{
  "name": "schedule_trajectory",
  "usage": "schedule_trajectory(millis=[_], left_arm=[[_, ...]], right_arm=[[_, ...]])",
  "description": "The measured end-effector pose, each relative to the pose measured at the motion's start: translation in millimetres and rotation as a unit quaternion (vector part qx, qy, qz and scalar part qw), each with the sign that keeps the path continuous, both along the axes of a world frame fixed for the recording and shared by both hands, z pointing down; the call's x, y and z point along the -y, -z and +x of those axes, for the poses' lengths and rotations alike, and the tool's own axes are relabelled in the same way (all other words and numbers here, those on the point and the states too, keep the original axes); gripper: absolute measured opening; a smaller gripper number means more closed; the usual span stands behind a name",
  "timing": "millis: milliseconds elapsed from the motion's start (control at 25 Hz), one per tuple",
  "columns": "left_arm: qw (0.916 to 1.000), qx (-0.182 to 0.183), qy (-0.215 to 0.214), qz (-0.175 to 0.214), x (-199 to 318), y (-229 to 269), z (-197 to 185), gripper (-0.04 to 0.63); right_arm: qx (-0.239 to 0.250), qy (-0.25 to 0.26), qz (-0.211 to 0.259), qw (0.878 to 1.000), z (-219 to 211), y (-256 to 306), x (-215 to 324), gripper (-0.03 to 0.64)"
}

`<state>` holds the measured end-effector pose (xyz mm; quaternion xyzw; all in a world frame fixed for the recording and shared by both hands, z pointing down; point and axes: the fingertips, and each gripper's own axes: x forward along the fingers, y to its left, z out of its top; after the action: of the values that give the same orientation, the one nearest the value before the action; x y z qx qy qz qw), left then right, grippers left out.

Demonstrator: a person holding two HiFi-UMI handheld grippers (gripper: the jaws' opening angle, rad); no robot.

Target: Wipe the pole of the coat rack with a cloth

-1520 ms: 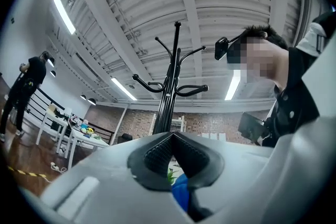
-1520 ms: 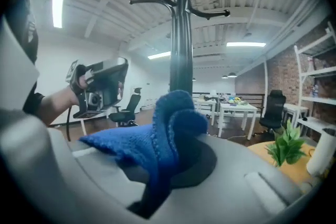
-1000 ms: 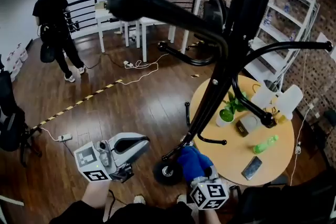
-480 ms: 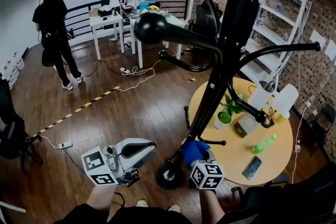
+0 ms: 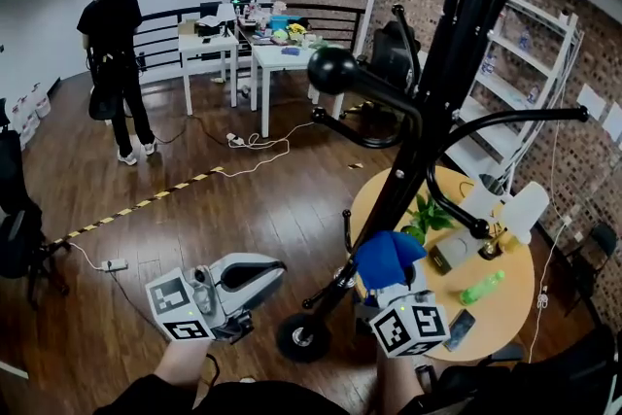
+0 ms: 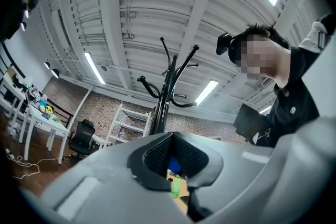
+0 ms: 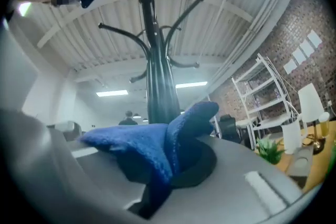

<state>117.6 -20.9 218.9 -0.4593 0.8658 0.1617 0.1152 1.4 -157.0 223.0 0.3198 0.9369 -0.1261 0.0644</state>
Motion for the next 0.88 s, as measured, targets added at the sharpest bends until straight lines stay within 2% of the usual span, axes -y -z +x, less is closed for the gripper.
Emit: schedule_trajectory(millis=[240,360,600,760,880], left_arm=[[0.9998,0.018,0.008,0.003,-6.5,8.4,4.4,0.003],[0.9997,0.021,0.01,0.006,-8.9,12.6,3.2,0.003],[0.9997,0.023,0.01,0.004,-7.6,15.3,3.2,0.003],[0.9998,0.017,0.013,0.002,-10.0,13.4,-0.7,0.003],[0.9999,0.012,0.01,-0.002,-8.1,10.7,-3.4,0.003]], right_arm=[[0.125,0.001,-0.018,0.992,4.9,113.7,-5.2,0.023],[0.159,-0.011,-0.015,0.987,6.6,144.2,-8.2,0.023],[0.177,-0.016,-0.003,0.984,12.5,147.9,-6.9,0.025],[0.148,-0.001,0.009,0.989,9.0,112.2,-9.0,0.025],[0.105,0.007,0.01,0.994,7.8,62.5,-9.8,0.025]])
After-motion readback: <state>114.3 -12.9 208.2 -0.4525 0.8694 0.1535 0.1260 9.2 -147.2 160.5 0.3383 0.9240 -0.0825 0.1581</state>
